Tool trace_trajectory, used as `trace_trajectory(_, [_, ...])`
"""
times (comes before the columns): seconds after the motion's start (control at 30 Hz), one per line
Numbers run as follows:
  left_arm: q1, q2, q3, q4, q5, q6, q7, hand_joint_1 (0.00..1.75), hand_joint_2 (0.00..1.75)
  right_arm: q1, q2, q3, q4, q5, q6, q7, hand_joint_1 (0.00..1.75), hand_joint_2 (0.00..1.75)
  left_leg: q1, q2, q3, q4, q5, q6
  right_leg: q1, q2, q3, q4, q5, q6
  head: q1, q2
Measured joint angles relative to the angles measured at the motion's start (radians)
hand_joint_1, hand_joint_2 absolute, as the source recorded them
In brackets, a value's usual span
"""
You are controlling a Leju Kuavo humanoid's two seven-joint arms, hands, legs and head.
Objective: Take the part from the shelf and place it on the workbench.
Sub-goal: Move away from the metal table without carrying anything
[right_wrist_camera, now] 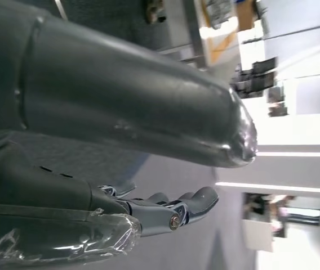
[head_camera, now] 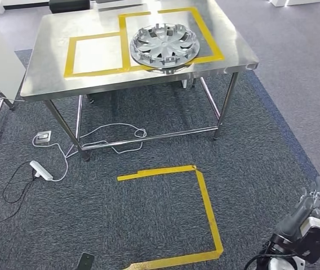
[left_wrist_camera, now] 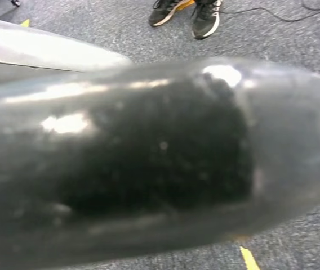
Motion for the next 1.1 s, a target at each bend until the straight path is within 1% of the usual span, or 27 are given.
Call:
trace_trajectory(0.03, [0.001,0.000,0.002,0.000,0.000,0.000,0.000,0.00,0.00,-0.005,0.007,-0.029,0.029,-0.006,0.009,0.006,0.00,0.00,0.001,0.000,0.023,-0.027,0.022,0.001,0.000,0.000,-0.005,0.002,0.003,0.001,0.000,0.000])
trace_trajectory(0.1, [0.001,-0.002,0.006,0.000,0.000,0.000,0.000,0.00,0.00,-0.019,0.019,-0.100,0.102,-0.006,0.025,0.007,0.00,0.00,0.001,-0.001,0.105,-0.155,0.078,0.009,0.001,0.001,-0.012,0.005,0.008,0.005,0.000,0.000])
trace_trajectory(0.13, [0.000,-0.003,0.009,0.000,0.000,0.001,0.000,0.00,0.00,-0.030,0.023,-0.141,0.147,0.001,0.033,0.001,0.00,0.00,0.000,-0.004,0.144,-0.218,0.094,0.014,0.002,0.002,-0.016,0.007,0.011,0.009,0.000,0.000])
trace_trajectory(0.17, [0.000,-0.004,0.012,0.000,0.000,0.001,0.000,0.00,0.00,-0.043,0.025,-0.183,0.197,0.012,0.040,-0.008,0.00,0.00,-0.001,-0.006,0.168,-0.262,0.100,0.018,0.003,0.004,-0.019,0.009,0.014,0.014,0.001,0.000])
trace_trajectory(0.2, [0.001,-0.005,0.015,0.000,0.000,0.002,0.001,0.00,0.00,-0.059,0.026,-0.229,0.256,0.027,0.046,-0.018,0.00,0.00,-0.002,-0.007,0.179,-0.284,0.098,0.022,0.004,0.005,-0.022,0.009,0.018,0.020,0.001,0.000])
trace_trajectory(0.27, [0.003,-0.008,0.020,0.000,-0.001,0.003,0.002,0.00,0.00,-0.097,0.016,-0.335,0.414,0.066,0.053,-0.035,0.00,0.00,-0.001,-0.003,0.178,-0.294,0.104,0.031,0.005,0.009,-0.026,0.009,0.024,0.033,0.001,0.000])
trace_trajectory(0.3, [0.002,-0.010,0.023,0.000,-0.002,0.003,0.002,0.00,0.00,-0.116,0.008,-0.392,0.509,0.087,0.050,-0.042,0.00,0.00,0.000,0.001,0.176,-0.298,0.109,0.037,0.004,0.010,-0.031,0.016,0.017,0.039,0.002,0.000])
trace_trajectory(0.33, [0.002,-0.012,0.026,0.000,-0.002,0.004,0.002,0.00,0.00,-0.135,-0.002,-0.452,0.609,0.109,0.042,-0.048,0.00,0.00,0.002,0.005,0.173,-0.302,0.115,0.045,0.003,0.010,-0.044,0.041,-0.003,0.044,0.006,0.000])
trace_trajectory(0.37, [0.002,-0.014,0.030,0.000,-0.003,0.004,0.002,0.00,0.00,-0.149,-0.012,-0.505,0.698,0.125,0.029,-0.053,0.00,0.00,0.003,0.010,0.169,-0.305,0.120,0.052,0.002,0.010,-0.066,0.087,-0.034,0.048,0.010,0.000])
trace_trajectory(0.43, [0.004,-0.016,0.037,0.000,-0.003,0.004,0.002,0.00,0.00,-0.168,-0.023,-0.589,0.845,0.149,0.000,-0.050,0.00,0.00,-0.002,0.020,0.157,-0.304,0.127,0.058,-0.001,0.009,-0.125,0.222,-0.106,0.056,0.018,0.000])
trace_trajectory(0.47, [0.005,-0.016,0.040,0.000,-0.004,0.005,0.002,0.00,0.00,-0.177,-0.027,-0.618,0.901,0.158,-0.017,-0.035,0.00,0.00,-0.004,0.028,0.152,-0.303,0.130,0.059,-0.002,0.009,-0.146,0.275,-0.126,0.059,0.018,0.000])
trace_trajectory(0.5, [0.006,-0.017,0.042,0.000,-0.005,0.005,0.002,0.00,0.00,-0.185,-0.030,-0.645,0.957,0.169,-0.041,-0.010,0.00,0.00,-0.006,0.038,0.148,-0.303,0.132,0.059,-0.003,0.008,-0.151,0.296,-0.127,0.061,0.018,0.000])
trace_trajectory(0.53, [0.006,-0.017,0.044,0.000,-0.006,0.005,0.002,0.00,0.00,-0.193,-0.033,-0.668,1.008,0.182,-0.069,0.022,0.00,0.00,-0.007,0.048,0.146,-0.302,0.134,0.058,-0.005,0.005,-0.134,0.277,-0.111,0.062,0.018,0.000])
trace_trajectory(0.57, [0.006,-0.018,0.046,0.000,-0.006,0.005,0.003,0.00,0.00,-0.200,-0.034,-0.689,1.054,0.195,-0.099,0.057,0.00,0.00,-0.007,0.057,0.145,-0.302,0.135,0.057,-0.006,-0.002,-0.097,0.219,-0.082,0.062,0.018,0.000])
trace_trajectory(0.63, [0.005,-0.018,0.051,0.000,-0.006,0.006,0.004,0.00,0.00,-0.214,-0.034,-0.717,1.127,0.221,-0.151,0.122,0.00,0.00,-0.011,0.074,0.144,-0.297,0.135,0.051,-0.005,-0.037,-0.013,0.078,-0.035,0.059,0.020,0.000])
trace_trajectory(0.67, [0.005,-0.018,0.055,0.000,-0.006,0.006,0.005,0.00,0.00,-0.221,-0.034,-0.727,1.157,0.233,-0.171,0.152,0.00,0.00,-0.013,0.083,0.142,-0.294,0.134,0.045,-0.003,-0.051,0.013,0.031,-0.024,0.052,0.019,0.000])
trace_trajectory(0.7, [0.005,-0.018,0.059,0.000,-0.006,0.007,0.005,0.00,0.00,-0.227,-0.033,-0.734,1.183,0.244,-0.188,0.180,0.00,0.00,-0.016,0.091,0.141,-0.291,0.135,0.040,0.000,-0.058,0.022,0.011,-0.022,0.045,0.018,0.000])
trace_trajectory(0.77, [0.004,-0.018,0.066,0.000,-0.005,0.008,0.006,0.00,0.00,-0.230,-0.030,-0.749,1.227,0.261,-0.212,0.223,0.00,0.00,-0.017,0.107,0.139,-0.288,0.135,0.032,0.002,-0.045,0.014,0.008,-0.019,0.029,0.014,0.000])
trace_trajectory(0.8, [0.004,-0.019,0.069,0.000,-0.005,0.008,0.006,0.00,0.00,-0.229,-0.027,-0.755,1.245,0.269,-0.218,0.237,0.00,0.00,-0.015,0.099,0.137,-0.282,0.128,0.026,0.001,-0.037,0.012,0.007,-0.015,0.022,0.014,0.000])
trace_trajectory(0.87, [0.004,-0.019,0.071,0.000,-0.005,0.009,0.008,0.00,0.00,-0.231,-0.021,-0.761,1.271,0.281,-0.223,0.254,0.00,0.00,-0.010,0.055,0.117,-0.227,0.080,0.013,-0.001,-0.020,0.008,0.005,-0.006,0.007,0.012,0.000])
trace_trajectory(0.9, [0.005,-0.019,0.072,0.000,-0.005,0.009,0.009,0.00,0.00,-0.235,-0.019,-0.762,1.282,0.285,-0.223,0.259,0.00,0.00,-0.007,0.028,0.094,-0.169,0.041,0.008,0.000,-0.010,0.004,0.006,-0.002,0.000,0.011,0.000])
trace_trajectory(0.93, [0.007,-0.018,0.074,0.000,-0.005,0.009,0.010,0.00,0.00,-0.238,-0.018,-0.762,1.290,0.288,-0.223,0.261,0.00,0.00,-0.005,0.014,0.067,-0.100,0.003,0.006,0.001,0.001,-0.002,0.007,0.003,-0.004,0.011,0.000])
trace_trajectory(0.97, [0.009,-0.018,0.076,0.000,-0.005,0.009,0.011,0.00,0.00,-0.240,-0.018,-0.764,1.297,0.291,-0.222,0.264,0.00,0.00,-0.004,0.009,0.043,-0.041,-0.022,0.007,0.003,0.013,-0.008,0.008,0.006,-0.006,0.011,0.000])
trace_trajectory(1.0, [0.010,-0.018,0.078,0.000,-0.005,0.009,0.012,0.00,0.00,-0.240,-0.017,-0.765,1.305,0.295,-0.221,0.268,0.00,0.00,-0.004,0.008,0.030,-0.005,-0.030,0.009,0.005,0.025,-0.013,0.010,0.008,-0.006,0.011,0.000])
trace_trajectory(1.03, [0.010,-0.018,0.080,0.000,-0.005,0.009,0.012,0.00,0.00,-0.240,-0.017,-0.766,1.311,0.299,-0.220,0.273,0.00,0.00,-0.004,0.007,0.034,-0.007,-0.017,0.012,0.007,0.036,-0.017,0.013,0.011,-0.005,0.011,0.000])
trace_trajectory(1.07, [0.010,-0.018,0.082,0.000,-0.005,0.009,0.012,0.00,0.00,-0.239,-0.015,-0.767,1.317,0.304,-0.218,0.278,0.00,0.00,-0.004,0.002,0.055,-0.046,0.012,0.017,0.008,0.048,-0.021,0.015,0.013,-0.004,0.011,0.000])
trace_trajectory(1.1, [0.010,-0.018,0.084,0.000,-0.005,0.009,0.013,0.00,0.00,-0.239,-0.013,-0.768,1.322,0.308,-0.215,0.283,0.00,0.00,-0.005,-0.012,0.089,-0.110,0.049,0.023,0.008,0.060,-0.023,0.017,0.015,-0.002,0.011,0.000])
